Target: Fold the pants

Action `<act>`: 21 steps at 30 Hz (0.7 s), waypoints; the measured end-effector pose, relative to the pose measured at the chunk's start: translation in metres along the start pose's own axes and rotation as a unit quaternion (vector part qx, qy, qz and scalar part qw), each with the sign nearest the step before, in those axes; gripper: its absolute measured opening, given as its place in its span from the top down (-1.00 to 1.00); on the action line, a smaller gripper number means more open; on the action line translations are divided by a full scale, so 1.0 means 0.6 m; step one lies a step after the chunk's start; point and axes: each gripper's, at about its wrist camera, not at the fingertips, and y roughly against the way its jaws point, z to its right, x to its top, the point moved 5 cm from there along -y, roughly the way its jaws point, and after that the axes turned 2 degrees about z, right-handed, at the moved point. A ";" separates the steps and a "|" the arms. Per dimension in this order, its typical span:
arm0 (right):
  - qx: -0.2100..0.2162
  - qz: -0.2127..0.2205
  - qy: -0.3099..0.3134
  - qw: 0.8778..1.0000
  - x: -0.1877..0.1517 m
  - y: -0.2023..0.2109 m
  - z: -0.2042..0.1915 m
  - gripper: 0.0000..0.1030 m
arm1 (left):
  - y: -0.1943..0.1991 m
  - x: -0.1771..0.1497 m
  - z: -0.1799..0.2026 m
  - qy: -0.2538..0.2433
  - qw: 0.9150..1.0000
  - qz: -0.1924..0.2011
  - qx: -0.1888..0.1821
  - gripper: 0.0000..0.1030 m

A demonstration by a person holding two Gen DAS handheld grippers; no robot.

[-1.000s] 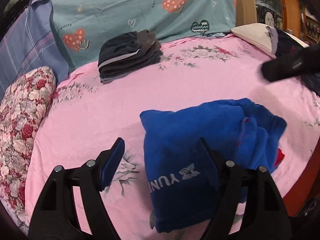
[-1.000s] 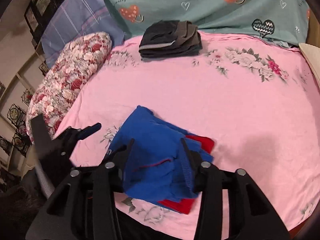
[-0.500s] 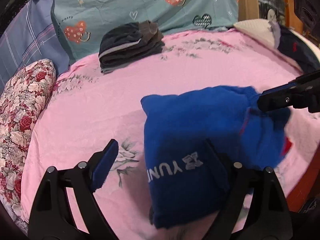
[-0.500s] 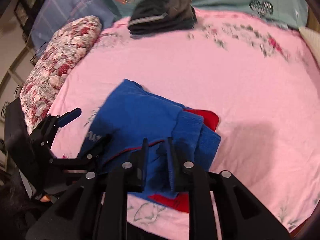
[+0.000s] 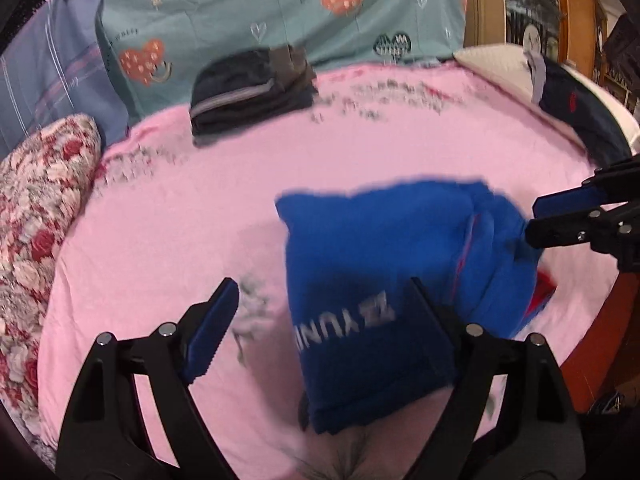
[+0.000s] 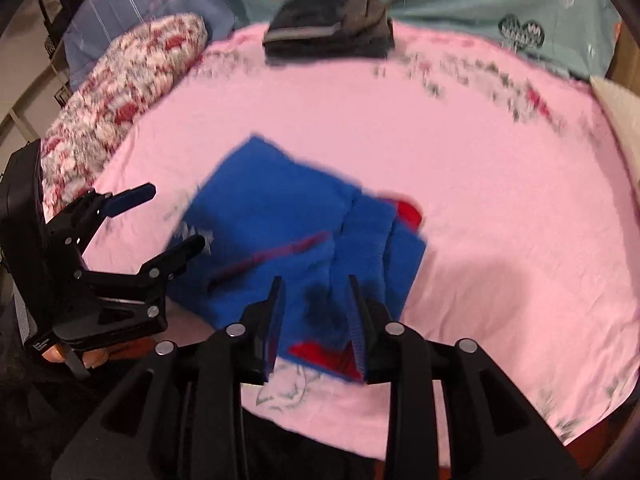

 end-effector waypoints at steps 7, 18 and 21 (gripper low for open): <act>-0.011 -0.013 -0.063 0.998 0.048 -0.083 0.057 0.22 | -0.136 0.056 -0.008 0.035 0.997 -0.069 -0.011 -0.56; 0.030 0.001 -0.042 0.999 0.067 -0.072 0.037 0.13 | -0.110 0.006 -0.045 0.065 0.995 -0.067 -0.041 -0.58; 0.074 0.003 -0.025 0.997 0.114 -0.064 0.010 0.03 | -0.078 -0.013 -0.052 0.074 0.994 -0.061 -0.056 -0.53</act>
